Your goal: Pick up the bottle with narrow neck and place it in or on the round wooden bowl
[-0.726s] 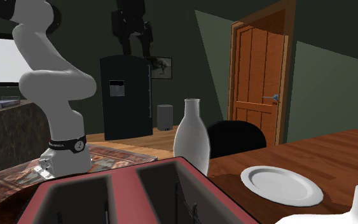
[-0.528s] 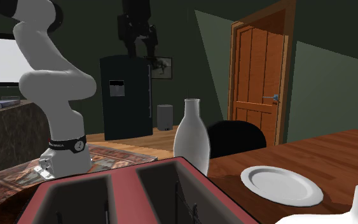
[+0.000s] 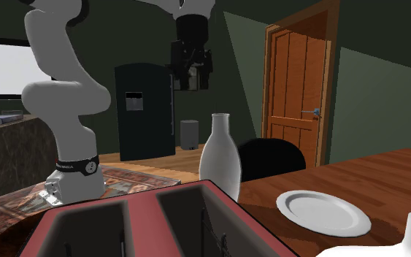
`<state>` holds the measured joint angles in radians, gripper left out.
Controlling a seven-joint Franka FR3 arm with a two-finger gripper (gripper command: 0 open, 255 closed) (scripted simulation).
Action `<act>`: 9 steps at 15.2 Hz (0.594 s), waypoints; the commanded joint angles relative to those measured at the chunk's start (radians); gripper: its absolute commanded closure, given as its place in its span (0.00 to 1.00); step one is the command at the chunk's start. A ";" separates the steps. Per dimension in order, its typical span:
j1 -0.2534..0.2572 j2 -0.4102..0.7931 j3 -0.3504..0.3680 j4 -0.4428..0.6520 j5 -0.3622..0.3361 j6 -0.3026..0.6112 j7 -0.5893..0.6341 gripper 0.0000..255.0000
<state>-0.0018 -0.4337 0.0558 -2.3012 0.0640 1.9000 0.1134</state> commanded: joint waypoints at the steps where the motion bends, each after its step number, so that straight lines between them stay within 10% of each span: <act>1: -0.004 0.082 0.017 0.030 -0.010 0.046 0.036 0.00; 9: -0.010 0.252 0.041 0.068 -0.040 0.163 0.107 0.00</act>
<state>-0.0113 -0.1881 0.0976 -2.2251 0.0246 2.0477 0.2203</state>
